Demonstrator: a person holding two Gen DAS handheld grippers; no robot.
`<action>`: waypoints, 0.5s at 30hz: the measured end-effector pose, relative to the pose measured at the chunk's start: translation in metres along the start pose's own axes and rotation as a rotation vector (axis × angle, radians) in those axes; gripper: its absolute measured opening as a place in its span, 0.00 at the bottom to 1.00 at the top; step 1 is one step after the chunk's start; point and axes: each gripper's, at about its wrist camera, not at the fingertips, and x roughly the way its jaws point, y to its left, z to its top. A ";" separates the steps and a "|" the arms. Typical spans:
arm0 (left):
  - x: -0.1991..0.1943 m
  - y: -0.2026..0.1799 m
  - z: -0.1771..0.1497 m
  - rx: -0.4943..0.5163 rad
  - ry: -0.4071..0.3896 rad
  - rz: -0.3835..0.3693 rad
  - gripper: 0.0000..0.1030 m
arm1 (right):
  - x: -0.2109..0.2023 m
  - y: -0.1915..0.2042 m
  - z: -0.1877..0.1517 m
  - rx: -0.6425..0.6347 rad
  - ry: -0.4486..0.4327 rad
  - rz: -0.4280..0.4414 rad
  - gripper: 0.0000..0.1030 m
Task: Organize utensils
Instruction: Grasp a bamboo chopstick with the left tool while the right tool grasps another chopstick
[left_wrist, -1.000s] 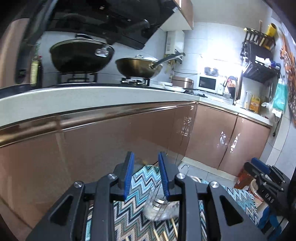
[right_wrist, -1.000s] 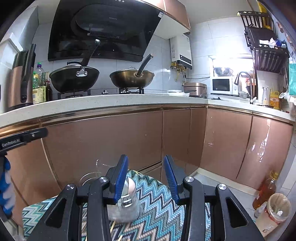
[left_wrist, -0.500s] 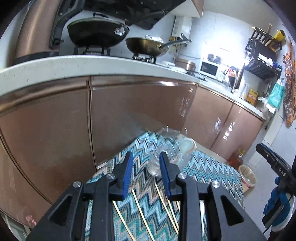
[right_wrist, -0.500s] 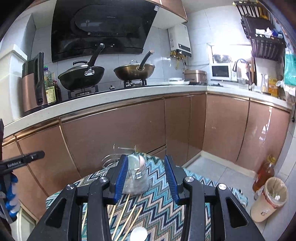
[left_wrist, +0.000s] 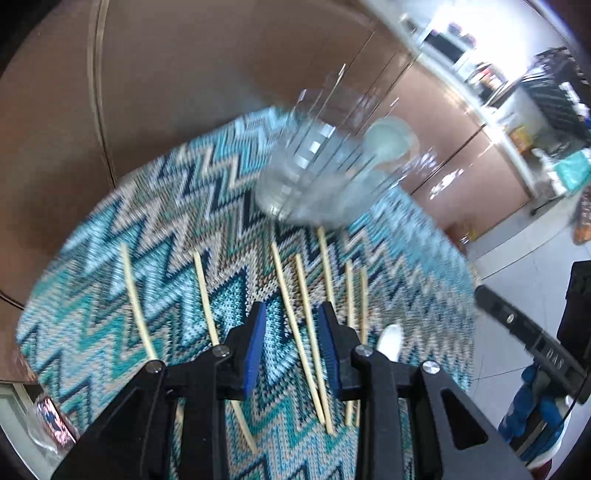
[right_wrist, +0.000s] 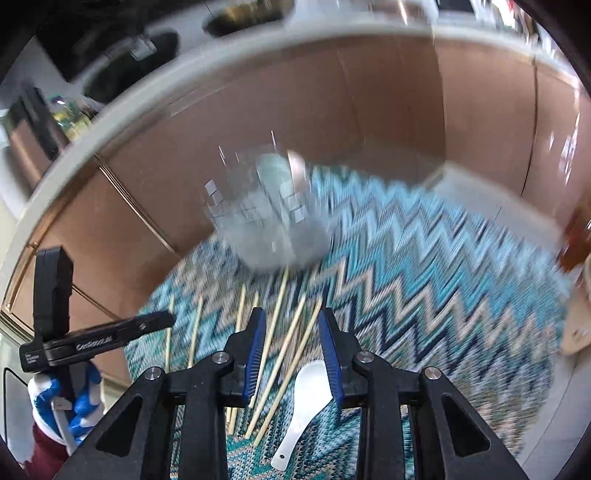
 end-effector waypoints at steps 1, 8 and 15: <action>0.012 0.001 0.003 -0.009 0.023 0.008 0.27 | 0.014 -0.004 0.000 0.013 0.034 0.006 0.25; 0.069 0.007 0.020 -0.053 0.139 0.028 0.26 | 0.091 -0.018 0.008 0.053 0.198 0.010 0.20; 0.093 0.004 0.034 -0.046 0.195 0.074 0.26 | 0.125 -0.022 0.015 0.036 0.276 -0.041 0.20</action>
